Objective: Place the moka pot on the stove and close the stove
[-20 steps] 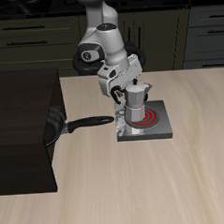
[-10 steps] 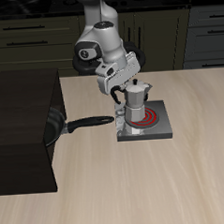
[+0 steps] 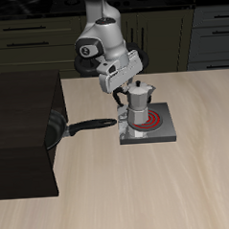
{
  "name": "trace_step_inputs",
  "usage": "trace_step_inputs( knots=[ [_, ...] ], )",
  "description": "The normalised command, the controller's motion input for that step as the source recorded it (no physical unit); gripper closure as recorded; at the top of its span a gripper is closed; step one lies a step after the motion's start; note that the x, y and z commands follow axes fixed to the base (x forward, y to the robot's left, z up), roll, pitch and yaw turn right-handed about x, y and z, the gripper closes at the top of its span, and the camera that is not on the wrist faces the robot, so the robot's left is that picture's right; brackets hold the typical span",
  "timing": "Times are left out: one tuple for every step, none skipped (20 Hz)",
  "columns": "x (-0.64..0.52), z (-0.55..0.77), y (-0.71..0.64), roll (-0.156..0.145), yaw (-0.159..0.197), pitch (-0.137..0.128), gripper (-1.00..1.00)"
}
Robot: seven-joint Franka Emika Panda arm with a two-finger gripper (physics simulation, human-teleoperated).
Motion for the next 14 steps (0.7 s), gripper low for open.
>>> trace_step_inputs(
  knots=[
    [-0.02, 0.09, 0.1, 0.046, 0.011, -0.015, -1.0],
    [0.05, 0.03, -0.02, -0.015, 0.021, -0.014, -1.0],
    [-0.02, -0.01, 0.27, 0.243, -0.212, 0.181, -1.0],
    [-0.06, 0.0, 0.15, 0.136, -0.031, 0.059, -1.0],
    [0.16, 0.05, -0.07, -0.069, -0.024, 0.024, -1.0],
    [0.05, 0.1, 0.05, 0.07, -0.063, 0.052, -1.0],
    [0.04, 0.12, 0.08, 0.141, 0.05, 0.02, -1.0],
    [0.04, 0.16, -0.03, -0.06, 0.091, -0.008, -1.0],
    [0.07, 0.11, -0.02, 0.033, -0.11, 0.044, -1.0],
    [0.0, 0.04, 0.02, 0.003, 0.034, 0.02, -1.0],
    [0.05, 0.1, -0.04, -0.042, 0.006, -0.004, -1.0],
    [0.03, 0.04, -0.06, -0.024, 0.052, -0.032, -1.0],
    [0.06, -0.03, -0.07, 0.051, 0.031, 0.057, -1.0],
    [0.03, 0.04, -0.11, -0.026, 0.029, 0.005, -1.0]
  ],
)
